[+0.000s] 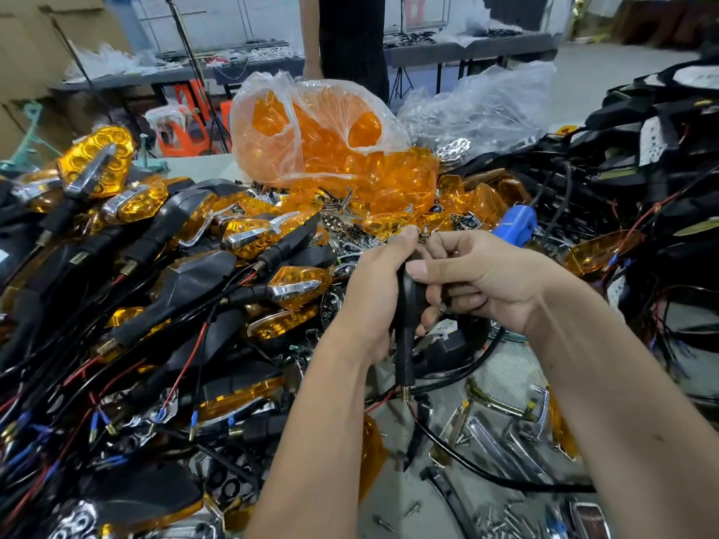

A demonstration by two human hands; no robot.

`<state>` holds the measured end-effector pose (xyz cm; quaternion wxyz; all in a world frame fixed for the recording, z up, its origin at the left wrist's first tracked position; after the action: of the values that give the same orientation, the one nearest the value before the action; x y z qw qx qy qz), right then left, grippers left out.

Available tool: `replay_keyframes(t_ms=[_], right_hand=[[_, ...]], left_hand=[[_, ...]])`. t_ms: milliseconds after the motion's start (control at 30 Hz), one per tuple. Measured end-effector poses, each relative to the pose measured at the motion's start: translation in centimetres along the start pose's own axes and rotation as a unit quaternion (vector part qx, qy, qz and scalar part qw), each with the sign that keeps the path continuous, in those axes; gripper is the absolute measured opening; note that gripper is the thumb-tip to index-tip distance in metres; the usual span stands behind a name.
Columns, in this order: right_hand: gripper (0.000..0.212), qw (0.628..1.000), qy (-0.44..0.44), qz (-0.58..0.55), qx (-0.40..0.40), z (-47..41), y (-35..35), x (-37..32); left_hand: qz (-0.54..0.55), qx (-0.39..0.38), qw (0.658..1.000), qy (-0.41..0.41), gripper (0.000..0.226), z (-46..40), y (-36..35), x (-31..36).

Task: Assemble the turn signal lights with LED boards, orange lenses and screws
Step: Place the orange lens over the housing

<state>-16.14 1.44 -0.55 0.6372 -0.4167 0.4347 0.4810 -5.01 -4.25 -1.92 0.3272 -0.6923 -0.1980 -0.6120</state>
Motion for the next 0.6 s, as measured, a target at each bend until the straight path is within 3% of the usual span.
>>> replay_keyframes(t_ms=[100,167,233,300,367,467,533,600], right_hand=[[0.042,0.999,0.021,0.01,0.024,0.0,-0.5,-0.3],[0.042,0.988,0.065,-0.004,0.142,0.1,0.4,-0.8],[0.041,0.92,0.116,0.072,0.369,0.7,2.4,-1.2],[0.036,0.804,0.117,0.24,0.531,1.5,3.6,-1.2],[0.052,0.754,0.03,0.371,0.542,1.2,3.8,-0.6],[0.1,0.726,-0.103,0.466,0.496,0.4,4.1,0.9],[0.107,0.728,-0.106,0.461,0.496,0.3,4.4,1.2],[0.1,0.751,-0.088,0.414,0.507,0.1,5.1,1.3]], left_hand=[[0.027,0.008,0.999,0.025,0.05,0.1,0.3,-0.1],[0.044,0.004,0.998,0.035,0.05,0.1,0.2,-0.1],[0.056,0.007,0.998,0.042,0.05,0.2,0.3,-0.1],[0.071,0.018,0.996,0.048,0.049,0.1,0.6,-0.2],[0.09,0.026,0.994,0.056,0.05,0.1,0.7,-0.3],[0.158,0.045,0.984,0.072,0.05,-0.1,0.7,-0.3],[0.184,0.061,0.978,0.079,0.049,-0.2,0.9,-0.4],[0.163,0.075,0.98,0.087,0.048,-0.3,1.1,-0.6]])
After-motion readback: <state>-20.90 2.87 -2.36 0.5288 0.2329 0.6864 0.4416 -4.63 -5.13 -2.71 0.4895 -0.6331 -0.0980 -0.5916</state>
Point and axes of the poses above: each hand's wrist, its own z-axis away from the middle knuckle, its own y-axis out of the back of the hand, x = y × z, the point moved 4 cm from there along -z, towards the middle knuckle, and after that the axes turned 6 degrees about -y, right-handed, at the moved point
